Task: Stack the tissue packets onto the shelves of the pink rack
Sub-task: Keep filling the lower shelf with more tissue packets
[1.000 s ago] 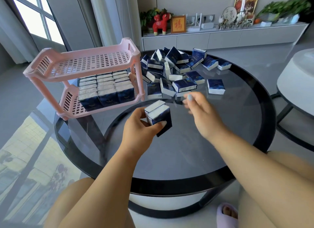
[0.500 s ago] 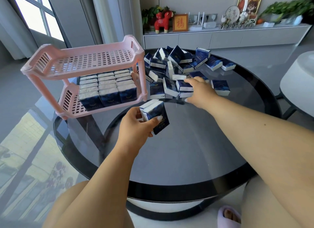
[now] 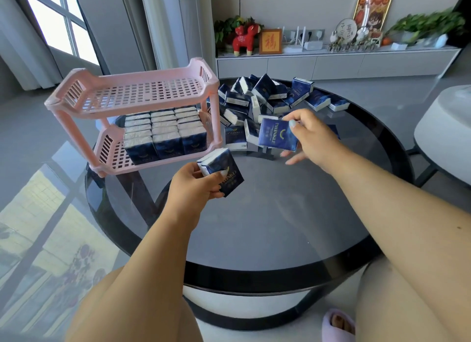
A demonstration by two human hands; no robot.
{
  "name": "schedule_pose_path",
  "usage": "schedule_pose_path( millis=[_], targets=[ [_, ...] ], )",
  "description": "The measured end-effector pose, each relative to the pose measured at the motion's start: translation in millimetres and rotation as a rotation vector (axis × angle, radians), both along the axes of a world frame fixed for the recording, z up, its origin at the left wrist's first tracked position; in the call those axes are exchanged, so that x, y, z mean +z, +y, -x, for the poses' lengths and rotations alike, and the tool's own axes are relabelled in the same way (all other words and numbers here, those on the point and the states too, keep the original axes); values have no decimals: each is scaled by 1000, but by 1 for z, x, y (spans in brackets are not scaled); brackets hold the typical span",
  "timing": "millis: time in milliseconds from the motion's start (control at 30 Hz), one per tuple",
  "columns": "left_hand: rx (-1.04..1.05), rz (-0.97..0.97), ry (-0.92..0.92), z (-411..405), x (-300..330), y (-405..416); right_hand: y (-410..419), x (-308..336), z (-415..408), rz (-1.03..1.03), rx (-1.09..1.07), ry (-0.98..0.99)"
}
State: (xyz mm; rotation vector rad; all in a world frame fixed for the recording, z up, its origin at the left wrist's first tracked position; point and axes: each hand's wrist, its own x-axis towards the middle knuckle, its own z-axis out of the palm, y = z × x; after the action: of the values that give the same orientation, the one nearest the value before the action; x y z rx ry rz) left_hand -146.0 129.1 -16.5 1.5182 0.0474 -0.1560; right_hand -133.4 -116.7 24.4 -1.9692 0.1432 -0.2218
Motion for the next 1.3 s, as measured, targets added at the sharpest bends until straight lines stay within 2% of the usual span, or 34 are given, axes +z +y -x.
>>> schedule_pose_path(
  millis=[67,333,467,533,633,767,867,1000,1300],
  targets=[
    [0,26,13,1,1,2,10,3,13,-55,97,42],
    [-28,3,15,4,2,22,40,10,43,207,389,-21],
    [-132,27,-7,13,4,27,62,-10,40,275,345,-84],
    [-181,23,-26,15,3,29,68,-21,41,255,295,-107],
    [-223,-125,-95,18,2,27,74,-34,49,203,230,-94],
    [-230,-197,-170,22,-1,20,82,-37,64,-38,277,124],
    [-220,-290,-218,26,-1,14,91,-38,71,-153,284,203],
    [-185,-357,-271,30,-2,11,98,-50,60,-207,313,228],
    [-167,-396,-227,19,-3,30,106,-52,51,-212,410,274]
  ],
)
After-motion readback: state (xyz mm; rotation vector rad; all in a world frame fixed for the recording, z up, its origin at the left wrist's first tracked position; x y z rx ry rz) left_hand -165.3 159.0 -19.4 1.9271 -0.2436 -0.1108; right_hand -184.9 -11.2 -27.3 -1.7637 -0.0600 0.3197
